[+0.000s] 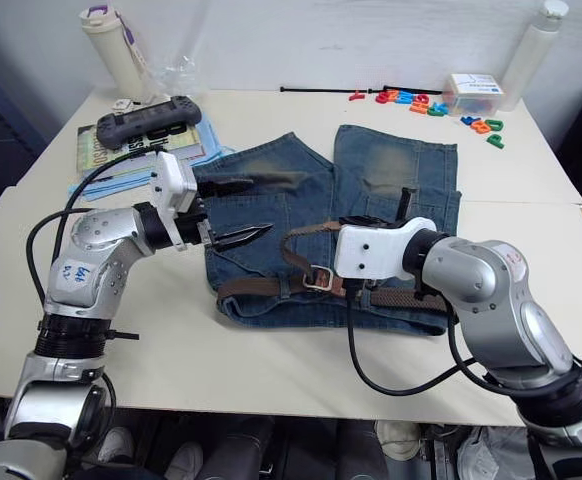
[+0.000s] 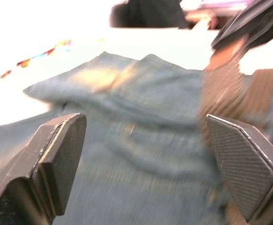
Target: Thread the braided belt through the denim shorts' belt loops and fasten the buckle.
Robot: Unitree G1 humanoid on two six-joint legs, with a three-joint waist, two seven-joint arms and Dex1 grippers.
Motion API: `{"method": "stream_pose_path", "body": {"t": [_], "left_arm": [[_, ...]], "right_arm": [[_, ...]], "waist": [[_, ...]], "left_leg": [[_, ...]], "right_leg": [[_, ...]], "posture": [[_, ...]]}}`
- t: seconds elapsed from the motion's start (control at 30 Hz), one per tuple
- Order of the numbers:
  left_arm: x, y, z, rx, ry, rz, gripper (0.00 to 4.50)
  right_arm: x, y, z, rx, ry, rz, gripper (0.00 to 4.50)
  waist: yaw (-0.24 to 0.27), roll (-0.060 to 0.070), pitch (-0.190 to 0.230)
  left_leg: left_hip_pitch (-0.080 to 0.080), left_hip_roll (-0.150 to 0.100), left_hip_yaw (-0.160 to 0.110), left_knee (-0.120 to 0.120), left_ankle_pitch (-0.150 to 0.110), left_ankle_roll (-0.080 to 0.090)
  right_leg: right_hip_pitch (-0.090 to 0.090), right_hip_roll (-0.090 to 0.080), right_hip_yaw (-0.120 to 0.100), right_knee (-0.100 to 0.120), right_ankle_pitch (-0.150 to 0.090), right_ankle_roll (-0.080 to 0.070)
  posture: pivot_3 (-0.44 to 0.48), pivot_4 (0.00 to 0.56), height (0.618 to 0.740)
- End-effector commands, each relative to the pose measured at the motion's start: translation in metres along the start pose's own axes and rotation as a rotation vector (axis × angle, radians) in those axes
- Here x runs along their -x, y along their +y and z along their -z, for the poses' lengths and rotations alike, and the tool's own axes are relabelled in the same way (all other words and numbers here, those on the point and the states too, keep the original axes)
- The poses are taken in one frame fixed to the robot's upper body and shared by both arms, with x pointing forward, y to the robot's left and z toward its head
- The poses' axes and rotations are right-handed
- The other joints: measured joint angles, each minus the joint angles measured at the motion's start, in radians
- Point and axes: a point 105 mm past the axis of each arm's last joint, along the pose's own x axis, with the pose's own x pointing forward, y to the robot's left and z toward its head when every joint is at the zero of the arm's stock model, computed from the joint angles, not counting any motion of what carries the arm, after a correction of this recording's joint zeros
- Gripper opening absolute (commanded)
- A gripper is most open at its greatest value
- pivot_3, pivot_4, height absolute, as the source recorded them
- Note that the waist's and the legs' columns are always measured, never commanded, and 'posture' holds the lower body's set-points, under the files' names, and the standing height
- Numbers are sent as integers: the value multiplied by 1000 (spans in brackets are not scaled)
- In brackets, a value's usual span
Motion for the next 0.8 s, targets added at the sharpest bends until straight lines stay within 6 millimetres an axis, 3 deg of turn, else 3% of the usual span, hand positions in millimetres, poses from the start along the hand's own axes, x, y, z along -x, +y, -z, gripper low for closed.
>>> {"method": "stream_pose_path", "body": {"t": [0.03, 0.3, 0.67, 0.8], "left_arm": [[-12, -13, -7, -46, -2, 11, 4463], [-26, -38, -2, -81, 76, -37, 4463], [-24, -36, 16, -122, 226, -128, 4463], [-27, -39, 16, -111, 221, -122, 3177]], "right_arm": [[-3, -6, -9, 36, -22, 27, 0], [-9, -5, -13, 60, -22, 23, 0], [-10, -5, -14, 57, -18, 33, 0], [-9, -5, -14, 56, -18, 34, 0]], "waist": [[0, 0, 0], [2, 0, 0], [2, 0, 0], [2, 0, 0]], "left_leg": [[0, 0, 0, 0, 0, 0], [0, 0, 0, 0, 0, 0], [0, 0, 1, 0, 0, 0], [0, 0, 1, 0, 0, 0]], "right_leg": [[0, 0, 0, 0, 0, 0], [0, 0, 0, 0, 0, 0], [0, 0, 0, 0, 0, 0], [0, 0, 0, 1, 0, 0]], "posture": [[0, 150, 655], [0, 150, 655], [0, 150, 655], [0, 150, 655]]}}
